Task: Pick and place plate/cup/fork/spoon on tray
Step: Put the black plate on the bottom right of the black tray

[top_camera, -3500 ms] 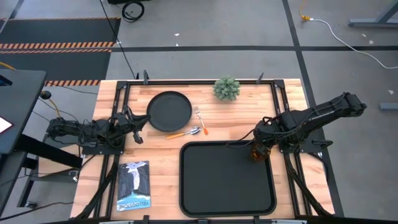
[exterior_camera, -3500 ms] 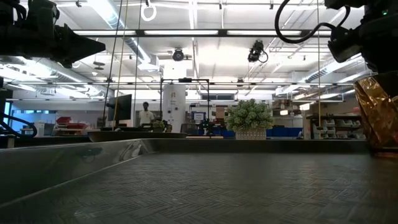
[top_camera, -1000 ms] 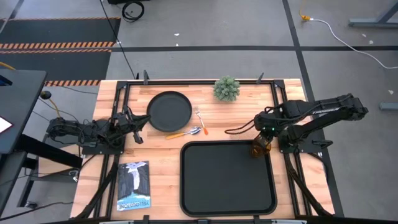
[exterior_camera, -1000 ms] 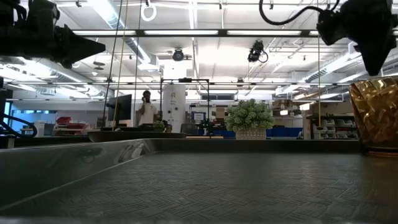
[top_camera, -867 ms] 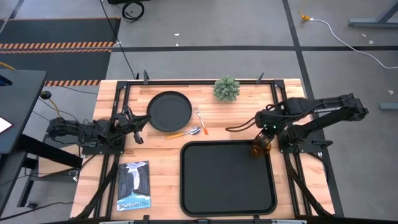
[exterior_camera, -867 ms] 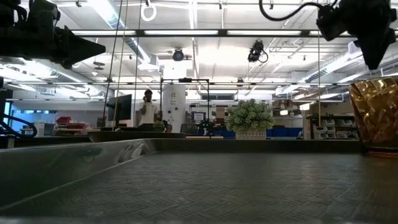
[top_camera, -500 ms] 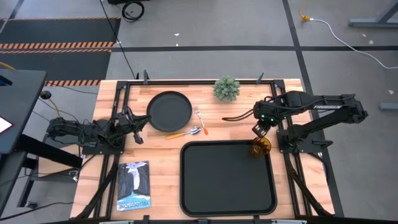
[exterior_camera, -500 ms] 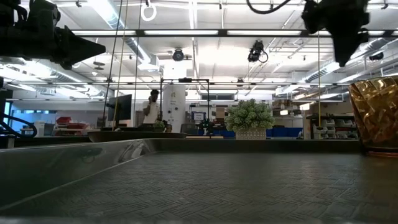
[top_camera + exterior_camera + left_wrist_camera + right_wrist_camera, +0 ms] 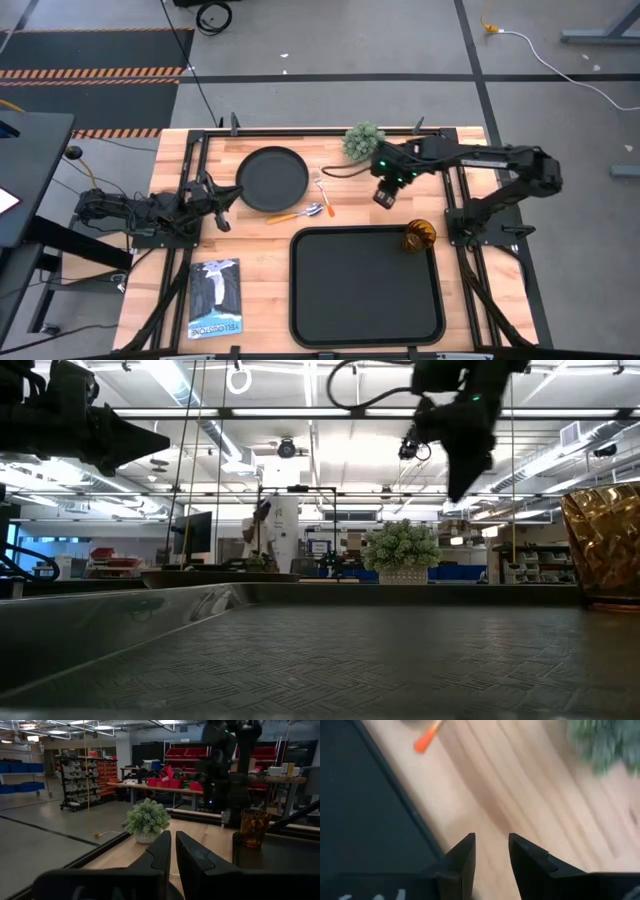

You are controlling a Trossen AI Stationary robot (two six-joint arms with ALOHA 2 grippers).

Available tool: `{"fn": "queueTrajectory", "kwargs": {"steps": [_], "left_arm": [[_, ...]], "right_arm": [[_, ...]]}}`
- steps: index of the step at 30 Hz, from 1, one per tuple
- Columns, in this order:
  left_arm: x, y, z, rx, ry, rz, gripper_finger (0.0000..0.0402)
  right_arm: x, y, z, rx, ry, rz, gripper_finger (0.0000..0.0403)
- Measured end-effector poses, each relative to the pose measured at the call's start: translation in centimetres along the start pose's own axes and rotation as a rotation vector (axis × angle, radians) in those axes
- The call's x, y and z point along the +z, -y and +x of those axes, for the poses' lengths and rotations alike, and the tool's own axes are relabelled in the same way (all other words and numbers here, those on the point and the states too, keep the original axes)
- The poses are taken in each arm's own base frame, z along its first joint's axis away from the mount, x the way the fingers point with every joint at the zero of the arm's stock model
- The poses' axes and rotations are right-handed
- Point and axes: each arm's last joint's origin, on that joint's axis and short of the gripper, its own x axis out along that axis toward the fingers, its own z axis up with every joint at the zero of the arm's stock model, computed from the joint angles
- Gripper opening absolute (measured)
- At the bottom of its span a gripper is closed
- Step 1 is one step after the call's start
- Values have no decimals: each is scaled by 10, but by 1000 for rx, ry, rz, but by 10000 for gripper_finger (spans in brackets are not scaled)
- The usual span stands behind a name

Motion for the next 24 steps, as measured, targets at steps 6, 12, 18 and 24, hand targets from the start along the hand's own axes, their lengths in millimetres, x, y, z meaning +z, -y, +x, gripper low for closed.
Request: {"fn": "queueTrajectory", "kwargs": {"steps": [6, 12, 18, 24], "left_arm": [[0, 0, 0, 0, -3, 3, 36], [-1, 0, 0, 4, -5, 4, 36], [-1, -1, 0, 49, -5, -28, 36], [-1, -5, 0, 161, 1, -204, 36]], "right_arm": [[43, -4, 19, 13, 57, -83, 124], [82, -13, 48, 25, 118, -193, 124], [112, -18, 67, 35, 190, -195, 124], [133, -17, 81, 103, 215, -183, 124]]}}
